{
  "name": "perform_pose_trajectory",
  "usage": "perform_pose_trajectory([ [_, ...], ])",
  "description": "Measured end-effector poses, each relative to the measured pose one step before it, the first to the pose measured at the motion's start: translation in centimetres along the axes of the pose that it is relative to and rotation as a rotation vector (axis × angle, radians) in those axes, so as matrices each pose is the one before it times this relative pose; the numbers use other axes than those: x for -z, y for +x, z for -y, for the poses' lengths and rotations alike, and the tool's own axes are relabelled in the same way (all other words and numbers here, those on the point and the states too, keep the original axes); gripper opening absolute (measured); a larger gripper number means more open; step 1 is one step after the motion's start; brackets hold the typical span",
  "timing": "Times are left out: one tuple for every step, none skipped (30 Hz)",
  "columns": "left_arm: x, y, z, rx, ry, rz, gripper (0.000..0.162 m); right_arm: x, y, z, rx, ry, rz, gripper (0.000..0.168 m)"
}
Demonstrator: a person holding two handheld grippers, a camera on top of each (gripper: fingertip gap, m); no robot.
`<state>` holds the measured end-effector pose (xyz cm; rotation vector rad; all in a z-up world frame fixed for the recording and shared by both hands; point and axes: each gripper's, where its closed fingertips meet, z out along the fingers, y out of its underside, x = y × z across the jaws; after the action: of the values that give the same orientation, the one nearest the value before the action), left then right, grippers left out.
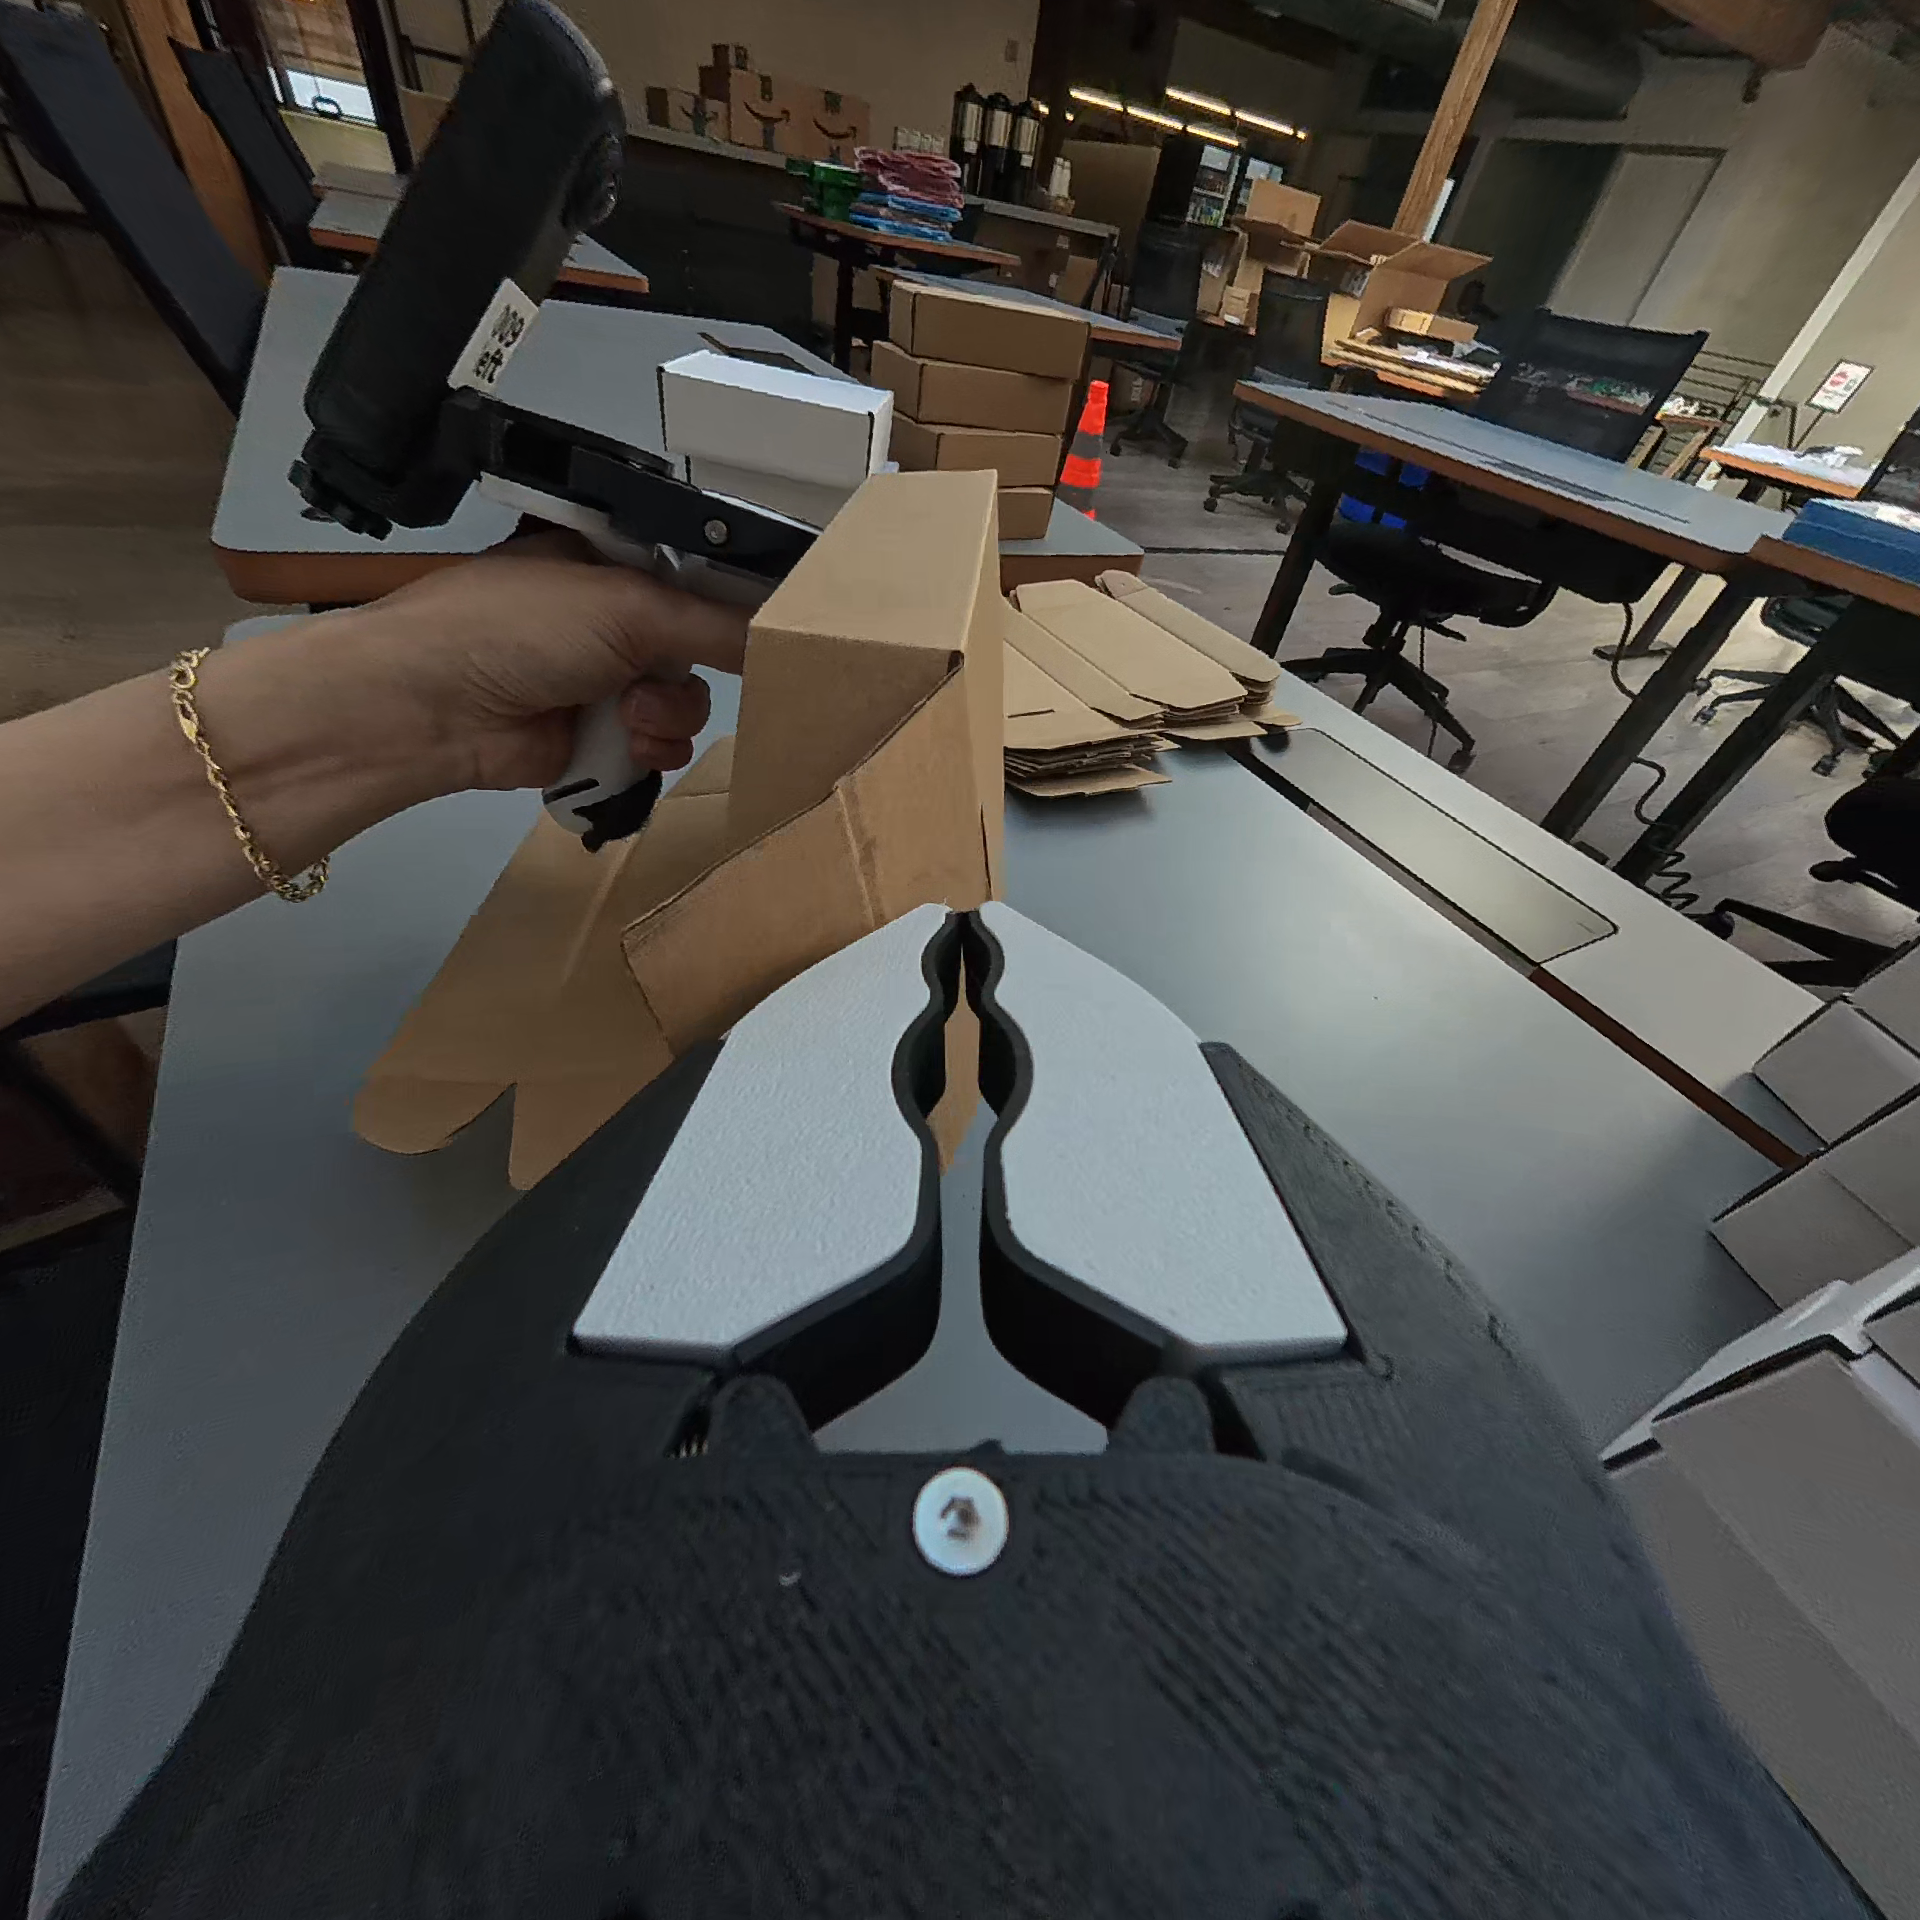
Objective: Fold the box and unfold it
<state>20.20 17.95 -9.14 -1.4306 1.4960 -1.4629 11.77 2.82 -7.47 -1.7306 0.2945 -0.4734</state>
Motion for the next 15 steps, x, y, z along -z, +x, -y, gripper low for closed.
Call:
perform_pose_trajectory([
  [-0.093,0.058,-0.019,0.0066,0.0001,-0.001,0.009,-0.001,-0.205,0.186,-0.0065,0.0115,0.0138,0.0],
  [-0.085,-0.016,0.023,0.0067,0.0023,0.0023,0.008,-0.082,-0.149,-0.03,0.0054,-0.0045,0.0031,0.0],
  [-0.099,-0.038,-0.036,0.0028,-0.0021,0.0024,0.008,-0.129,-0.09,-0.189,0.0162,-0.0146,-0.0062,0.0],
  [-0.088,-0.043,-0.054,0.002,-0.0026,0.0023,0.008,-0.134,-0.238,-0.233,0.0211,-0.015,0.002,0.0],
  [-0.048,-0.041,-0.065,0.0004,-0.0022,0.0029,0.007,-0.131,-0.212,-0.162,0.0187,-0.01,-0.0025,0.0],
  [-0.035,-0.048,-0.081,-0.0015,-0.003,0.0033,0.007,-0.111,0.002,-0.061,0.0114,-0.0037,-0.0161,0.0],
  [-0.034,0.094,-0.075,0.0012,-0.0013,-0.0053,0.006,-0.146,0.12,0.061,-0.0025,0.0058,-0.0231,0.0],
  [-0.054,0.206,-0.134,0.0014,-0.0038,-0.0045,0.006,-0.24,-0.199,0.12,-0.0097,0.0107,-0.0009,0.0],
  [-0.073,0.152,-0.081,-0.0082,0.0016,0.0062,0.006,-0.275,-0.953,0.17,-0.0001,0.0166,0.049,0.012],
  [-0.064,0.242,-0.01,-0.0033,0.0044,-0.0001,0.005,-0.439,-0.027,0.096,-0.0163,0.0091,-0.0206,0.026],
  [-0.061,0.249,-0.05,-0.0118,-0.0005,-0.0032,0.005,-0.3,-0.091,-0.295,0.0199,-0.022,-0.0087,0.039],
  [-0.013,0.132,-0.045,-0.0127,-0.003,-0.0009,0.005,-0.128,0.219,-0.314,0.0443,-0.0238,-0.0302,0.027],
  [0.061,-0.017,0.056,-0.0085,0.0032,0.0022,0.005,0.084,0.821,-0.056,0.032,-0.0044,-0.0659,0.024],
  [0.101,-0.096,0.124,-0.0002,0.0068,0.0015,0.005,0.191,0.617,0.259,0.0066,0.0188,-0.0374,0.028],
  [0.084,-0.057,0.069,0.0061,0.0002,-0.0057,0.005,0.258,0.316,0.314,-0.0171,0.0207,-0.001,0.028],
])
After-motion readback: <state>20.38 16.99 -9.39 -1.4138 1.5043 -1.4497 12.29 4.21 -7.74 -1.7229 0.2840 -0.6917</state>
